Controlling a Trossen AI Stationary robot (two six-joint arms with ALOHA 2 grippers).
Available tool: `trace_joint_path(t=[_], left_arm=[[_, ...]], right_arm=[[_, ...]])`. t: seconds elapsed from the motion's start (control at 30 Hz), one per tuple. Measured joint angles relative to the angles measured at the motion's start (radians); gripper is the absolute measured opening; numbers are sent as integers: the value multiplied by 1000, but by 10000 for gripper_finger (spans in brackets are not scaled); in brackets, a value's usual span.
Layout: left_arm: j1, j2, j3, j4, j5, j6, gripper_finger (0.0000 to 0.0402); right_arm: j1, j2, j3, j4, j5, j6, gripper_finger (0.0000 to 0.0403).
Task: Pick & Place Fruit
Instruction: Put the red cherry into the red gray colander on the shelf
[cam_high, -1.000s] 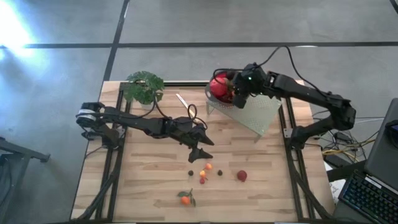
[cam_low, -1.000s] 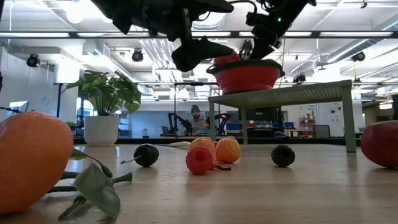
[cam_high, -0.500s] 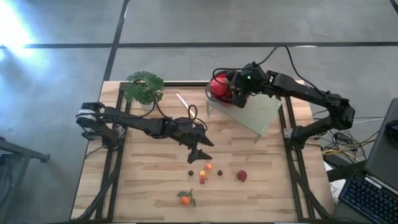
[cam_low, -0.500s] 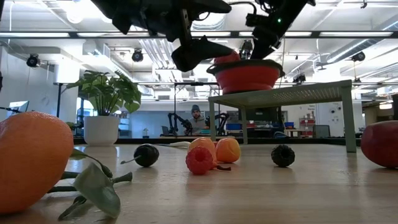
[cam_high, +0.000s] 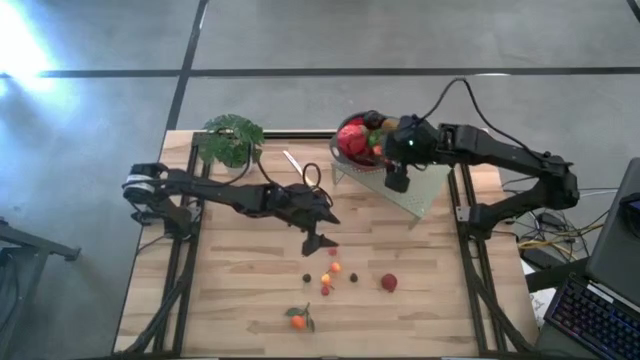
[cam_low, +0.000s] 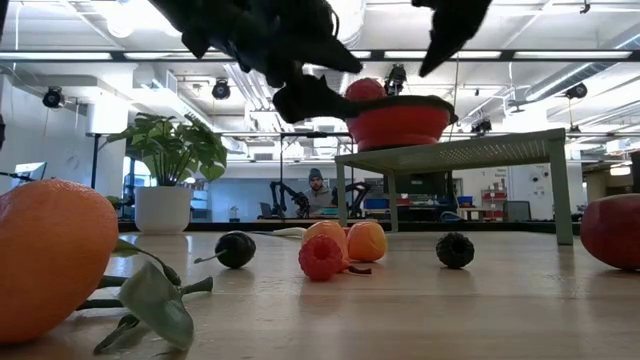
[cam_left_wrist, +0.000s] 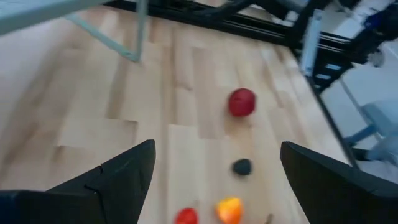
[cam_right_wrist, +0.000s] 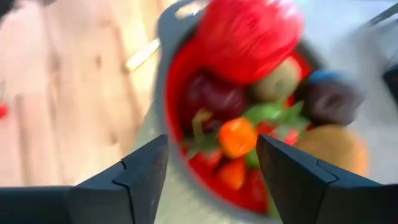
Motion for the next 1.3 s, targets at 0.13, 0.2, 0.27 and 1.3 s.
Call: trace_joint_path(t=[0.13,0.2,0.27,1.3], left_arm=[[46,0,-1,-11,-9,18,351],[74,0,-2,-17,-9,32,349],[104,-2,-2,-43,-9,64,347],[-116,187,-36,-14,-179,340,346]], right_arm=[[64,-9,-23,-95,0,83,219],[97,-12,-35,-128,0,131,211],[130,-14,-47,-149,0,167,204],[197,-12,-169,-112,37,248,105]])
